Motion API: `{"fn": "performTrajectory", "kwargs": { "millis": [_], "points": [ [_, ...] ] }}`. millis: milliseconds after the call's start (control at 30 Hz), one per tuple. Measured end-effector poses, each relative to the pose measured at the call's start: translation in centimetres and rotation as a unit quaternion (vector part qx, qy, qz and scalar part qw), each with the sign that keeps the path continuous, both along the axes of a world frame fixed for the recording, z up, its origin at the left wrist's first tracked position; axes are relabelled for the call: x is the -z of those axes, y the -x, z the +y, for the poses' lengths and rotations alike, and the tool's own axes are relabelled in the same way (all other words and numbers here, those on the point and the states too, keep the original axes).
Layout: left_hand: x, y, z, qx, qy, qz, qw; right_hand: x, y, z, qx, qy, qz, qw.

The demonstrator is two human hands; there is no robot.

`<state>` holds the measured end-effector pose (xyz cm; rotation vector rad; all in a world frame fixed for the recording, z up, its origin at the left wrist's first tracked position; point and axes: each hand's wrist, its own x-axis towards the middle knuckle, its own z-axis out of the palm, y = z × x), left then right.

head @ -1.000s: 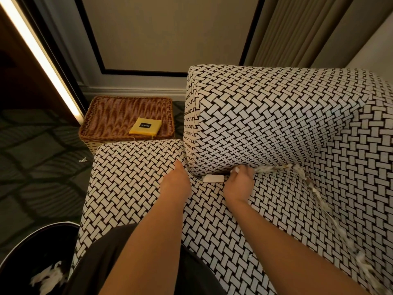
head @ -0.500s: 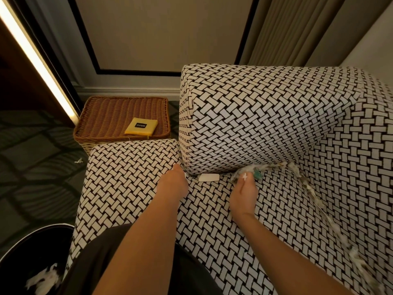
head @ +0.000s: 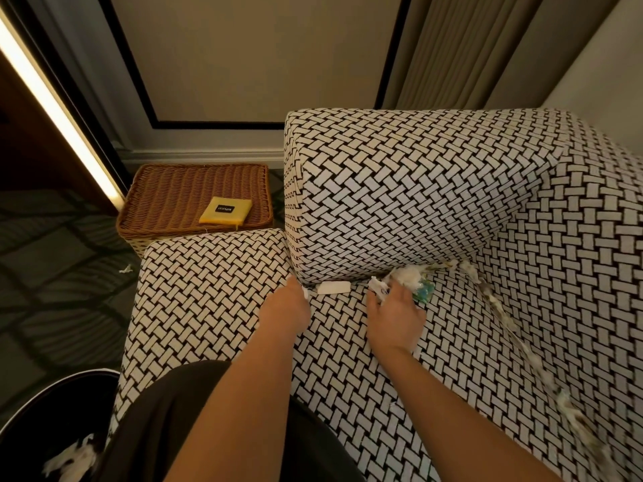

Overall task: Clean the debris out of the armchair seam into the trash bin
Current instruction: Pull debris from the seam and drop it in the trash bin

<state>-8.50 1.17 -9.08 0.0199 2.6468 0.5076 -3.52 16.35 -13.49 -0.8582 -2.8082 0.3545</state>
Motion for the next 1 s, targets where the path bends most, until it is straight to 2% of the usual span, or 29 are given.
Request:
{"fn": "performTrajectory", "kwargs": {
  "millis": [167, 367, 533, 733, 867, 1000],
  "points": [
    [-0.4, -0.8, 0.2, -0.010, -0.040, -0.016, 0.999, -0.2, -0.2, 0.3, -0.024, 0.006, 0.004, 1.000],
    [-0.5, -1.3, 0.2, -0.024, -0.077, -0.024, 0.996, 0.0, -0.9, 0.1, -0.176, 0.040, 0.038, 0.983],
    [-0.5, -1.2, 0.3, -0.034, -0.079, -0.027, 0.996, -0.5, -0.8, -0.3, -0.213, 0.079, 0.050, 0.973],
    [-0.4, -0.8, 0.5, -0.031, -0.053, -0.021, 0.998, -0.5, 0.4, -0.7, -0.320, -0.029, -0.033, 0.947],
    [-0.1, -0.3, 0.4, -0.026, -0.049, -0.021, 0.998, 0.1, 1.3, -1.2, -0.318, -0.085, 0.021, 0.944],
    [0.3, -0.1, 0.4, -0.024, -0.049, -0.026, 0.998, 0.2, 2.1, -1.3, -0.352, -0.054, 0.032, 0.934]
  ]
}}
